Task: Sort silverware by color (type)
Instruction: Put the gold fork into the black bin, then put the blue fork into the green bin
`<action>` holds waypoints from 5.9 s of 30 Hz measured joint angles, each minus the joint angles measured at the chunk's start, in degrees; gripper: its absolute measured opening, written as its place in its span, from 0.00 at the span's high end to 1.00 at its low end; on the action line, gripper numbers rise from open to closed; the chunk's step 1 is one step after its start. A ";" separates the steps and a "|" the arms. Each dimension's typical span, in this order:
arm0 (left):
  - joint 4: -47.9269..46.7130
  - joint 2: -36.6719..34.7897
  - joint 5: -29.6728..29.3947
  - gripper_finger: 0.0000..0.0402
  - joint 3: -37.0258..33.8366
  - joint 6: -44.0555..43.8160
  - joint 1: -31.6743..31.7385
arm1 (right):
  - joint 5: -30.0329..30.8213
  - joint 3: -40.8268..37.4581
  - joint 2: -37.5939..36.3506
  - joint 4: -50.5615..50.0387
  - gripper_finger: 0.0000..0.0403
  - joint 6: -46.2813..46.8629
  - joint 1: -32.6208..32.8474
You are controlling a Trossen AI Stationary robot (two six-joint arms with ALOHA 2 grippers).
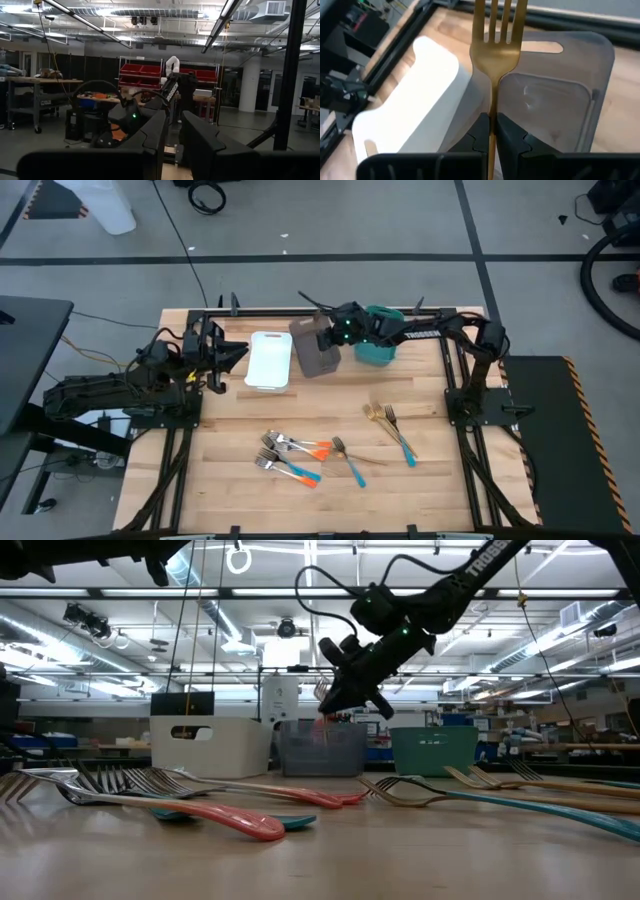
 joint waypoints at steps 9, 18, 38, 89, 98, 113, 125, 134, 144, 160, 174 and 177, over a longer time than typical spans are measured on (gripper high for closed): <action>-0.39 0.00 0.00 0.82 0.00 0.00 -0.01 | 0.08 0.00 0.00 -0.32 0.94 5.99 3.51; -0.60 0.00 0.00 0.82 0.00 -0.07 -0.01 | 2.65 -0.02 0.00 3.02 0.94 11.54 3.95; -0.81 0.00 -0.03 0.82 0.00 -0.04 0.00 | 7.10 13.80 0.00 -22.44 0.95 -12.19 5.49; -0.85 0.00 -0.07 0.82 0.04 -0.01 -0.01 | 1.17 16.92 6.59 -32.05 0.73 -13.25 6.26; -1.42 0.00 -0.07 0.82 0.04 0.00 -0.01 | 0.96 26.36 6.51 -45.84 0.73 -17.31 6.94; -1.77 -0.02 -1.16 0.82 0.02 3.10 0.05 | 1.75 32.39 6.49 -64.43 0.73 -18.39 20.33; -1.27 0.00 -1.31 0.82 0.02 3.04 0.00 | 4.09 32.39 6.47 -75.77 0.73 -13.68 28.11; -3.77 4.53 -1.31 0.82 1.17 1.96 0.01 | 11.25 29.76 6.40 -81.12 0.74 -10.77 33.95; -8.51 10.05 -1.31 0.82 5.16 2.45 0.01 | 10.38 22.88 3.70 -84.25 0.81 -3.48 36.93; -6.78 10.14 -1.31 0.82 5.18 2.17 0.00 | 4.98 -1.45 -16.44 -74.31 0.84 17.91 39.22; -6.86 10.14 -1.31 0.82 5.18 2.01 0.00 | -0.04 -15.30 -17.93 -57.60 0.74 27.80 39.04; -6.89 10.14 -1.31 0.82 5.18 1.99 0.00 | -0.13 -15.61 -15.94 -57.48 0.69 28.17 39.02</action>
